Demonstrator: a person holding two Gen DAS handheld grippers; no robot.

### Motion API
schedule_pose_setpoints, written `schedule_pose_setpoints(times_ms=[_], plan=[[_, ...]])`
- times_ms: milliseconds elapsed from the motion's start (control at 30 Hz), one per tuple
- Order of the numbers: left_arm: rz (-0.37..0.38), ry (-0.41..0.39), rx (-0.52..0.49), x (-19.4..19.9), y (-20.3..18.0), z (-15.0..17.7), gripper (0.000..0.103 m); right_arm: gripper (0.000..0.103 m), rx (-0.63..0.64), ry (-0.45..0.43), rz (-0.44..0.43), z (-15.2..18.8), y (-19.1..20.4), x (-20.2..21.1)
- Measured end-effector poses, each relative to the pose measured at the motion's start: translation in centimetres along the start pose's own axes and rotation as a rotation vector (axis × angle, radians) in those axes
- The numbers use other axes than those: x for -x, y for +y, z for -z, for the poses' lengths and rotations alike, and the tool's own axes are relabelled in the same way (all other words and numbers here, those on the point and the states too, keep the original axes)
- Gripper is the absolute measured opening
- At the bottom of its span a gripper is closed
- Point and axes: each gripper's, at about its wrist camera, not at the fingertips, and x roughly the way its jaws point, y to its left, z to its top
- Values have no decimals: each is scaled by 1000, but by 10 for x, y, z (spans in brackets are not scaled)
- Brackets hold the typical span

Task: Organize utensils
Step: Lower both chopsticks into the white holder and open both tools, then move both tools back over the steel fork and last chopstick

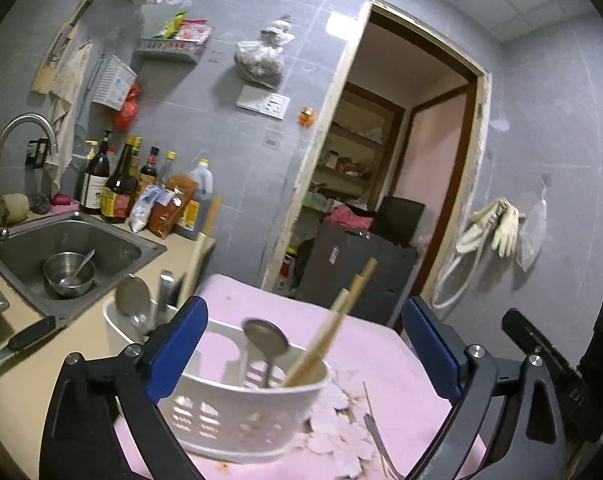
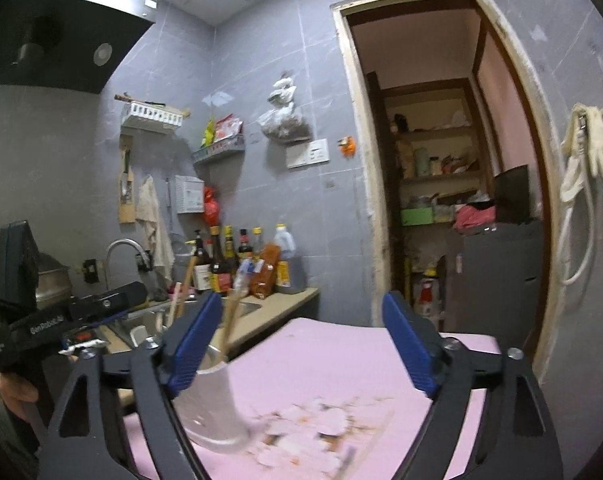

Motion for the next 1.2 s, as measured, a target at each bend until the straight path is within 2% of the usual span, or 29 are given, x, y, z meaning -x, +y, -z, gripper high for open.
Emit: schedule_pose_setpoints(times_ms=[100, 300, 467, 667, 767, 967, 1033, 1100, 1200], plan=[[24, 42, -22, -2, -13, 10, 97, 102, 14, 4, 24, 2, -14, 15], [62, 146, -117, -12, -41, 38, 97, 103, 31, 51, 73, 13, -35, 34], [60, 216, -185, -18, -55, 63, 97, 103, 29, 120, 96, 27, -45, 40], [37, 305, -211, -22, -58, 88, 97, 103, 17, 249, 106, 49, -49, 35], [1, 344, -237, -24, -56, 96, 97, 103, 8, 337, 103, 60, -47, 25], [-34, 404, -169, -32, -38, 101, 97, 103, -28, 535, 54, 83, -46, 0], [-45, 414, -148, -32, -33, 100, 97, 100, -32, 586, 36, 90, -44, -5], [-65, 438, -129, -33, -28, 100, 97, 89, -34, 634, 13, 97, -40, -10], [-79, 484, -111, -38, -23, 103, 97, 78, -43, 697, -26, 107, -36, -16]])
